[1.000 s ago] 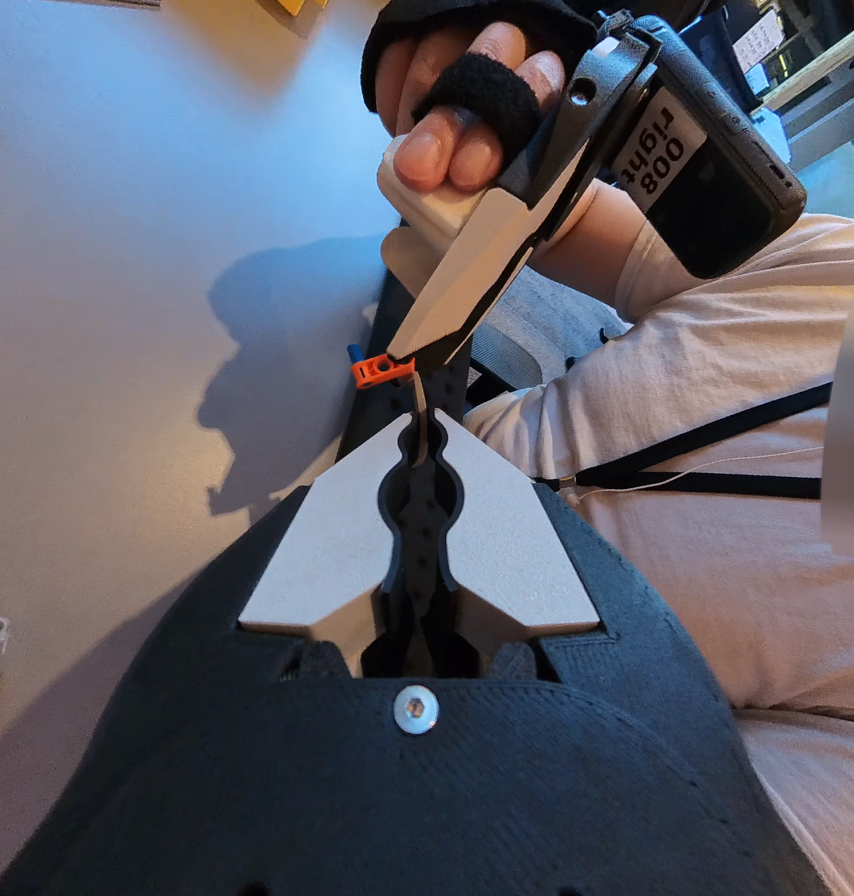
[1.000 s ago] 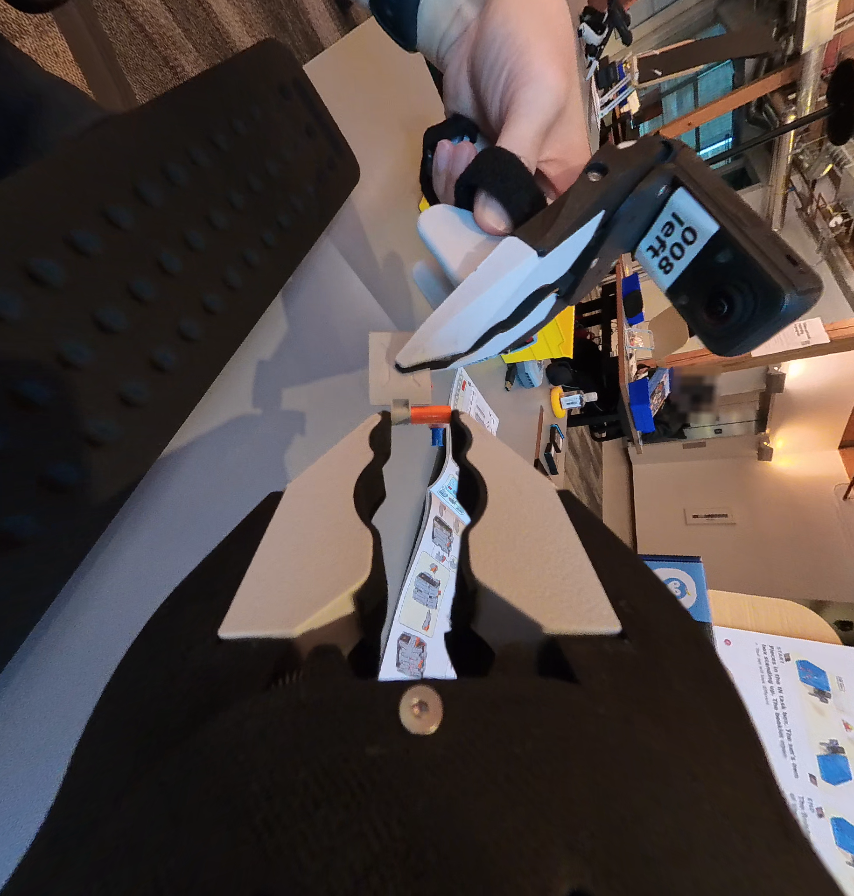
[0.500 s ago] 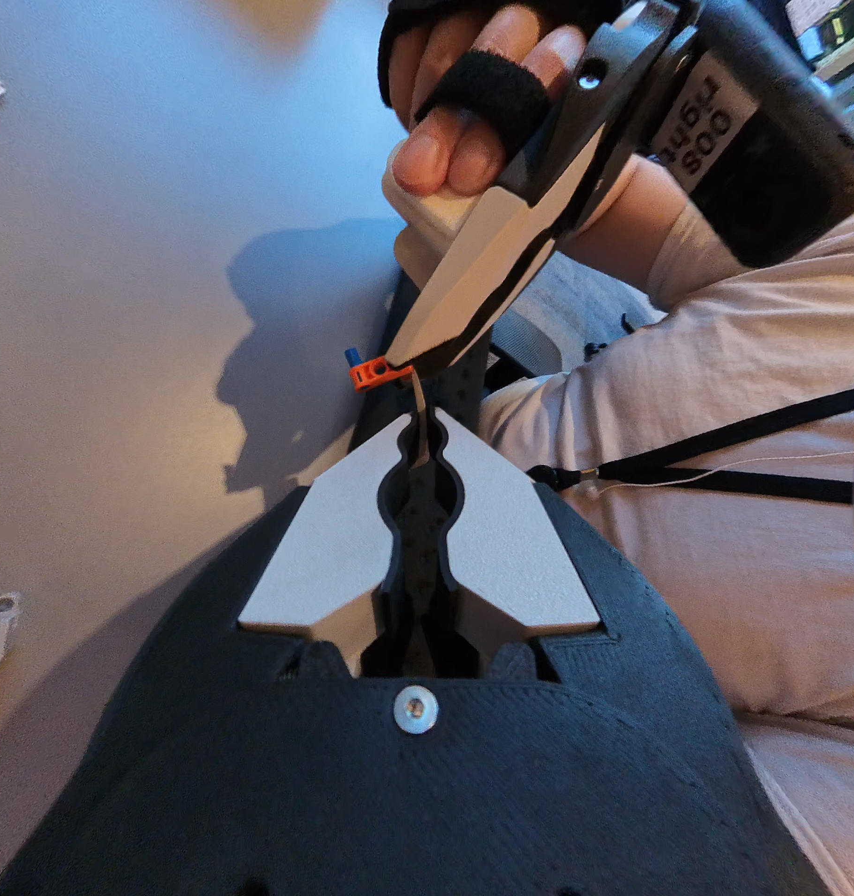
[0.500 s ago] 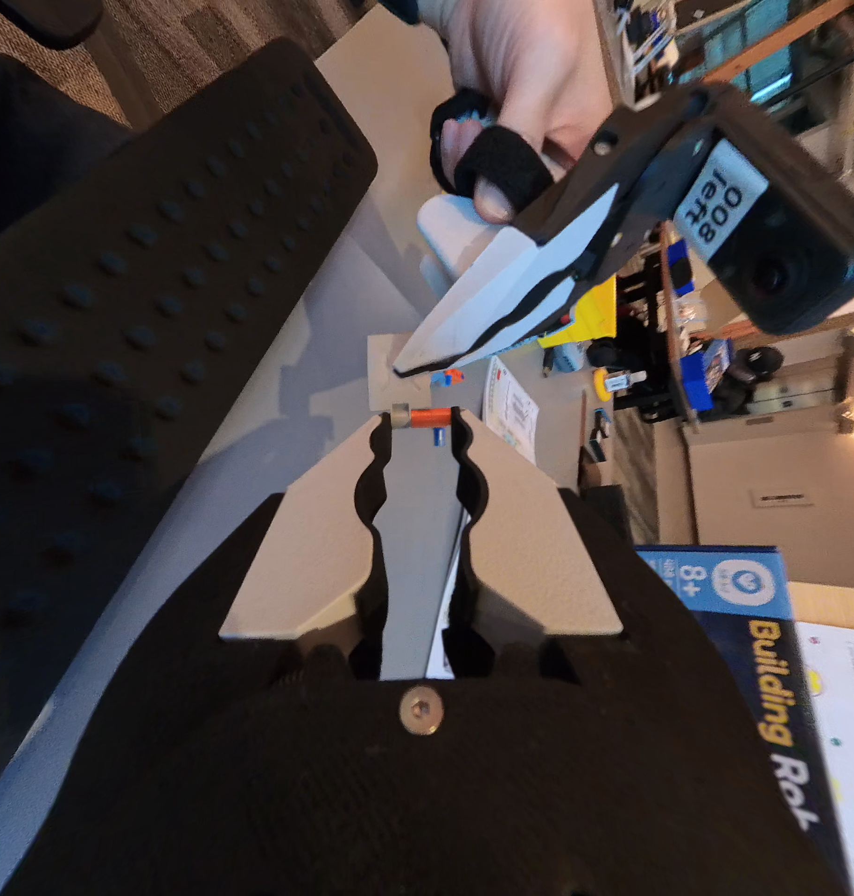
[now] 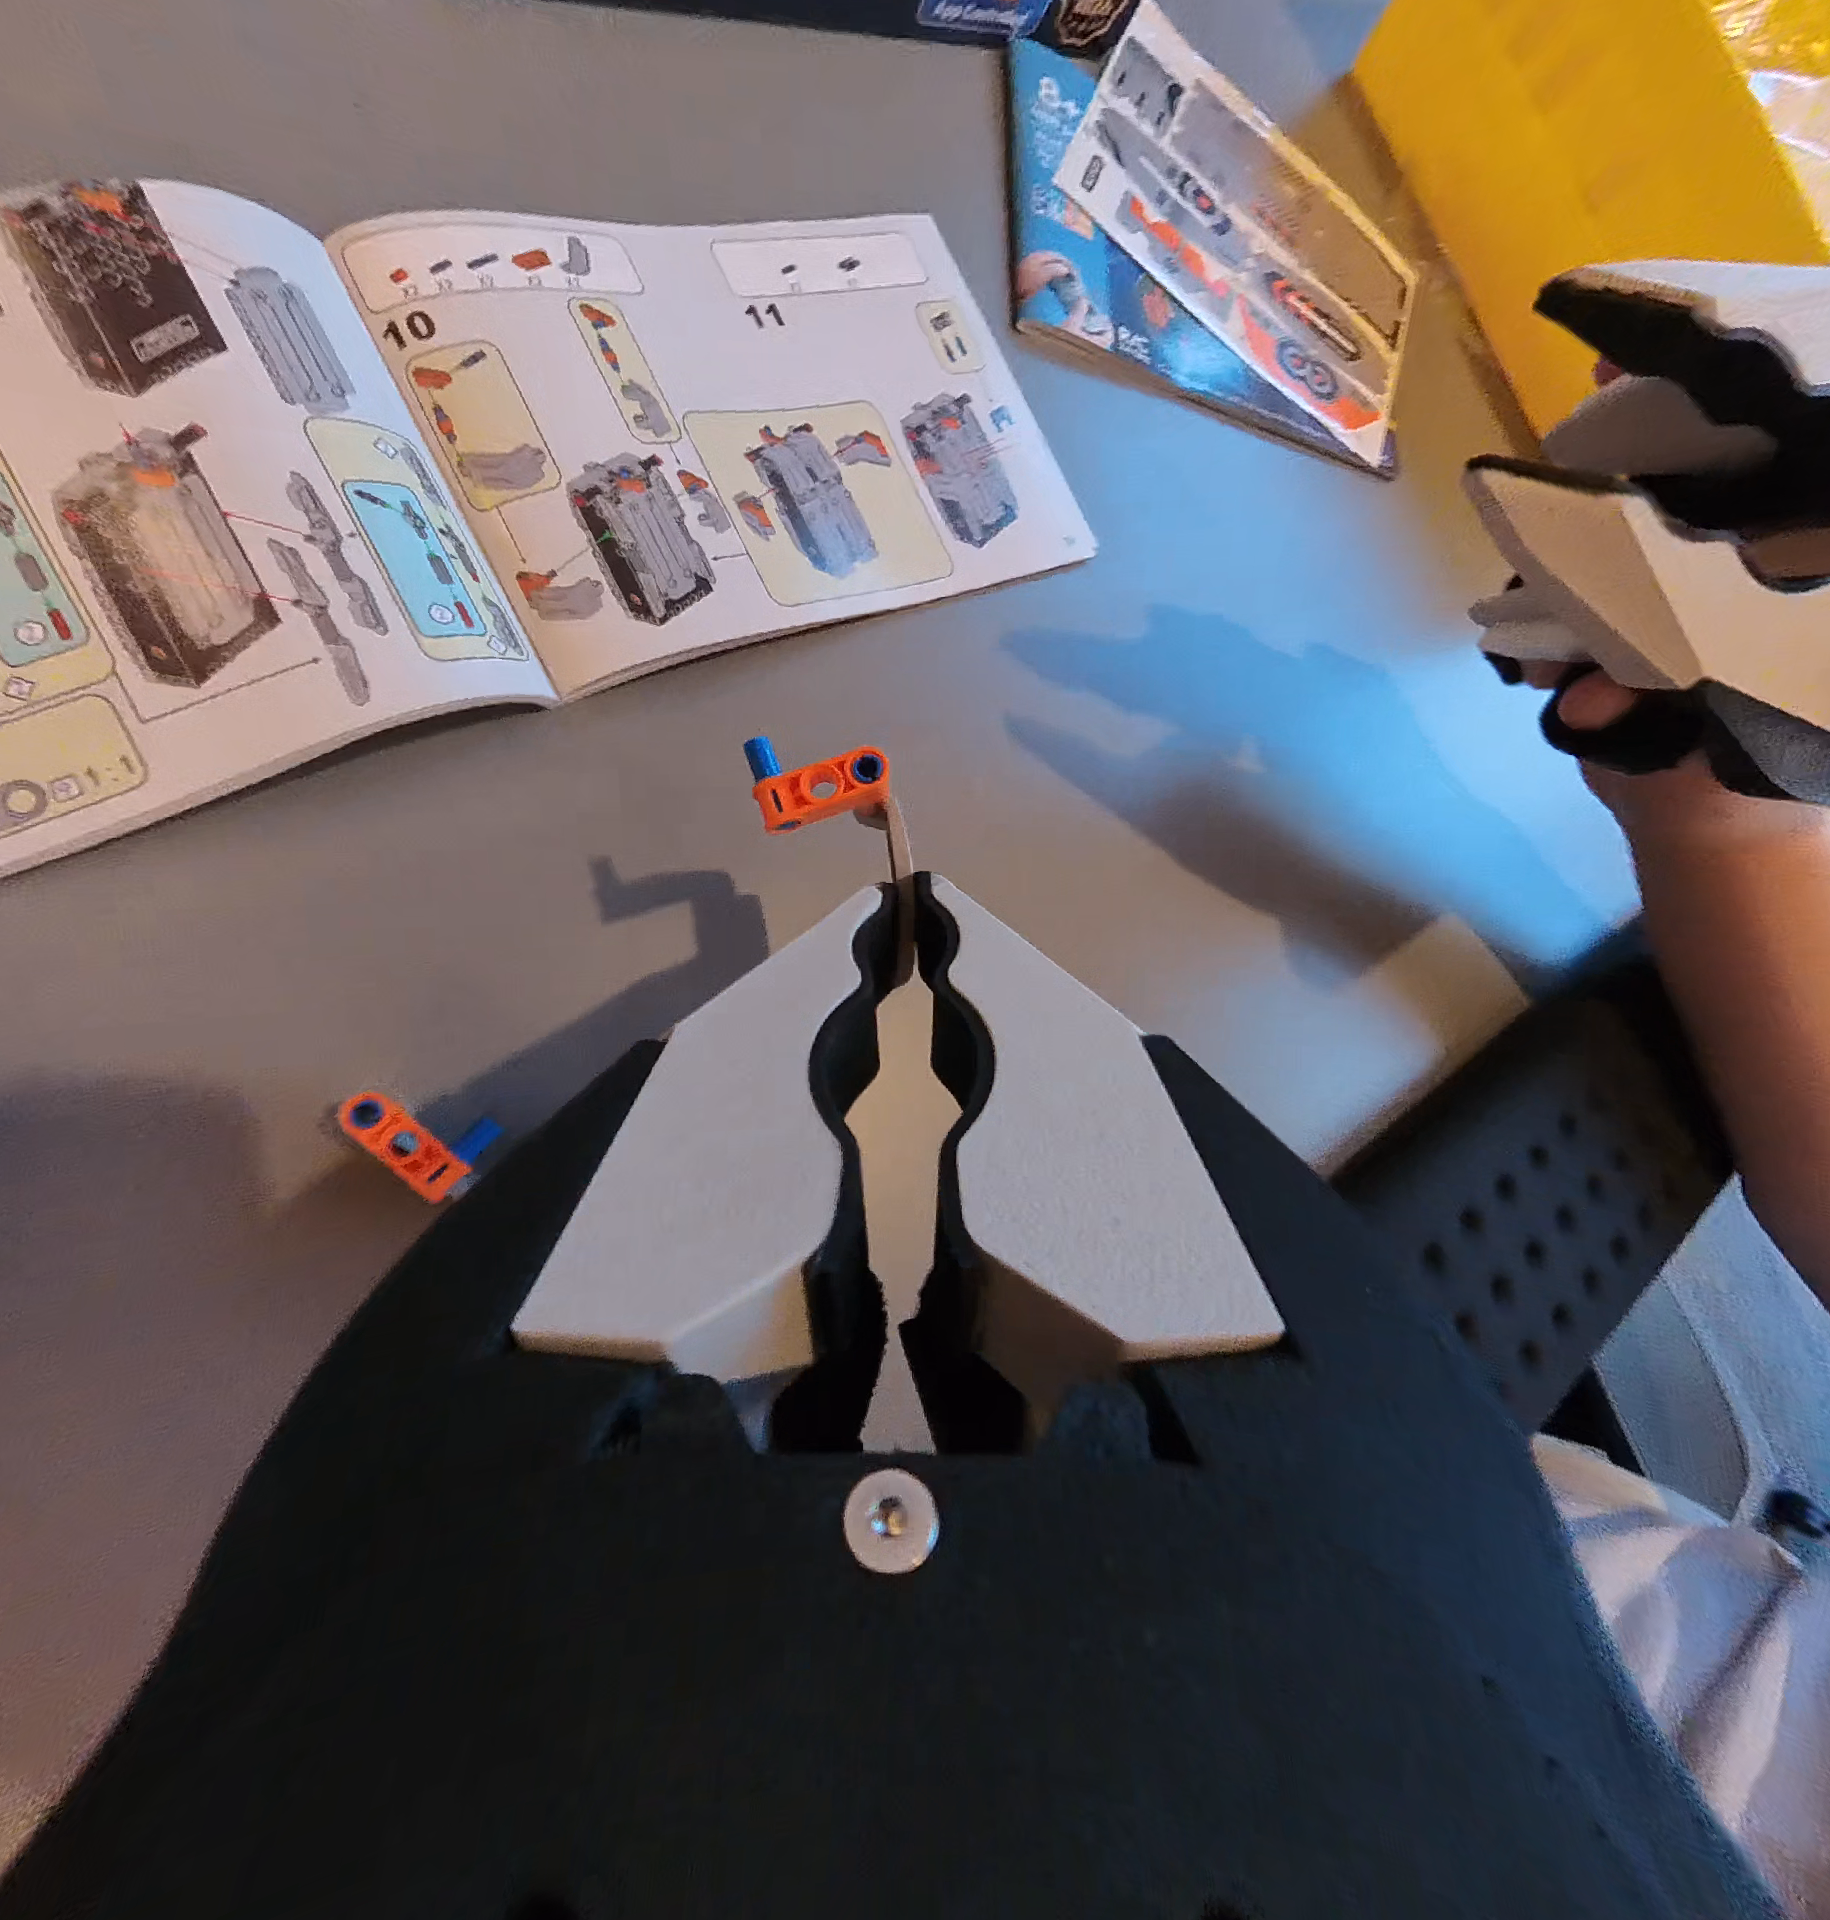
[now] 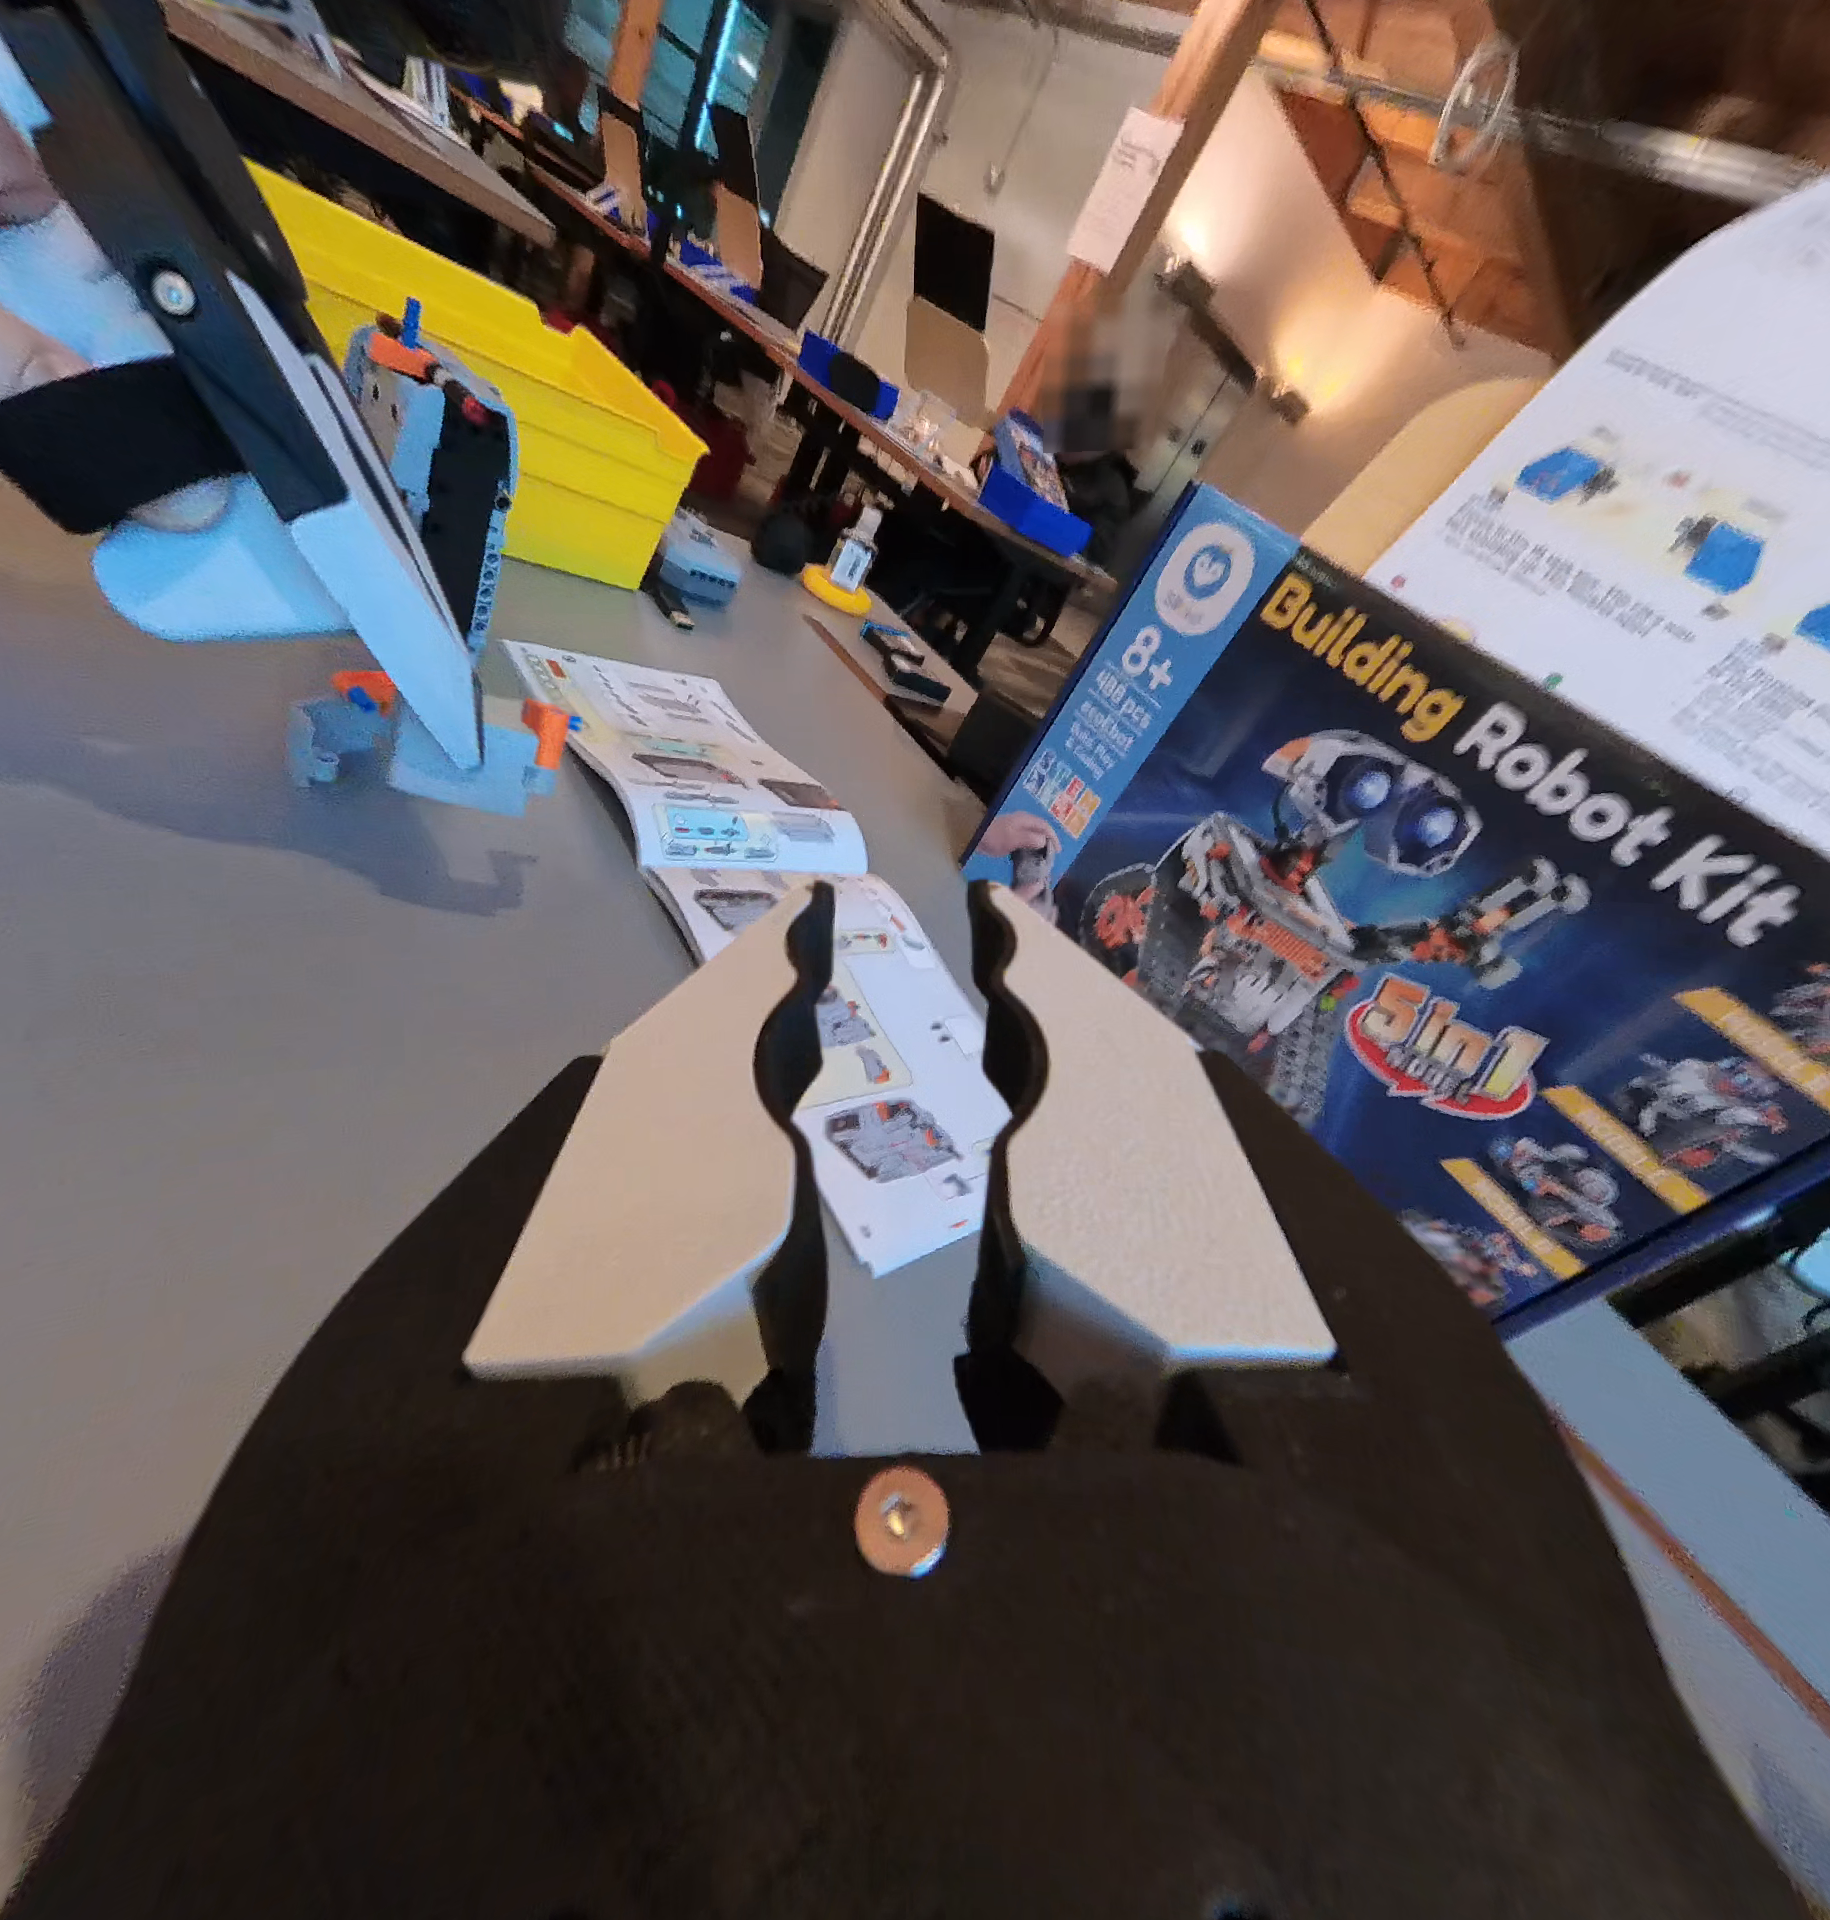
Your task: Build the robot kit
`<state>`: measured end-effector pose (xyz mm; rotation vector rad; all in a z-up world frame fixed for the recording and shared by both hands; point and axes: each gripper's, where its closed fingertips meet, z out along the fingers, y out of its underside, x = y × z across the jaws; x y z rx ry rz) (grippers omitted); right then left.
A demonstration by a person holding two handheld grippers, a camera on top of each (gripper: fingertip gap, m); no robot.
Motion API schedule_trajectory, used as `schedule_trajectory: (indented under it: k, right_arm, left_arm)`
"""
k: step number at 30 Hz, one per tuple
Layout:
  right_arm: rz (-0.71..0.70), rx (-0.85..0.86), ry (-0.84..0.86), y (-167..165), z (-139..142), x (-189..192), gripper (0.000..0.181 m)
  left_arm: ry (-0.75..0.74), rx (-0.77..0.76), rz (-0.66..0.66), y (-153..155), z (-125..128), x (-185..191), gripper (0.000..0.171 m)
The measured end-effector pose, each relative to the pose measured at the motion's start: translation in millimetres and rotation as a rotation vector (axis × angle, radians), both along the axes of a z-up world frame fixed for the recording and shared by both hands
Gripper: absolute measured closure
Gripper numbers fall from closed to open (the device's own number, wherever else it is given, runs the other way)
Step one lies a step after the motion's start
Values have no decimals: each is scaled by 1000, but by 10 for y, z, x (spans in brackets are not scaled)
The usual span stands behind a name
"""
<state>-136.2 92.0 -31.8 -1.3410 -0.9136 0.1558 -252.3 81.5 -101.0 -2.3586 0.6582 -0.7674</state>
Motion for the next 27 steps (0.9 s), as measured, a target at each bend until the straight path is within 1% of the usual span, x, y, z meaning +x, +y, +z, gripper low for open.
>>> schedule_trajectory:
  k: [3, 5, 8, 11, 16, 21, 24, 26, 27]
  right_arm:
    - [-31, -91, -10, 70, -130, -33, 155]
    - [-25, -121, -51, 76, -255, -65, 155]
    - [-19, -133, -109, 81, -386, -87, 155]
    - [-11, -161, -111, 81, -435, -98, 155]
    - [3, -174, -108, 65, -448, -109, 155]
    - [14, -177, -137, 43, -506, -136, 155]
    - [21, -178, -148, 32, -532, -153, 154]
    - [23, -176, -156, 29, -544, -154, 153]
    - [23, -174, -159, 29, -545, -153, 153]
  left_arm:
    - [136, -33, 9, 3, -202, 49, 171]
    - [155, -59, 12, -4, -265, 123, 171]
    - [189, -68, 56, 15, -328, 130, 171]
    - [249, -129, 103, 0, -427, 51, 171]
    - [268, -163, 181, 46, -500, 12, 171]
    - [242, -178, 247, 87, -508, 6, 171]
    - [182, -225, 225, 51, -483, 80, 171]
    - [113, -258, 184, 0, -413, 164, 163]
    - [101, -255, 173, -11, -376, 164, 151]
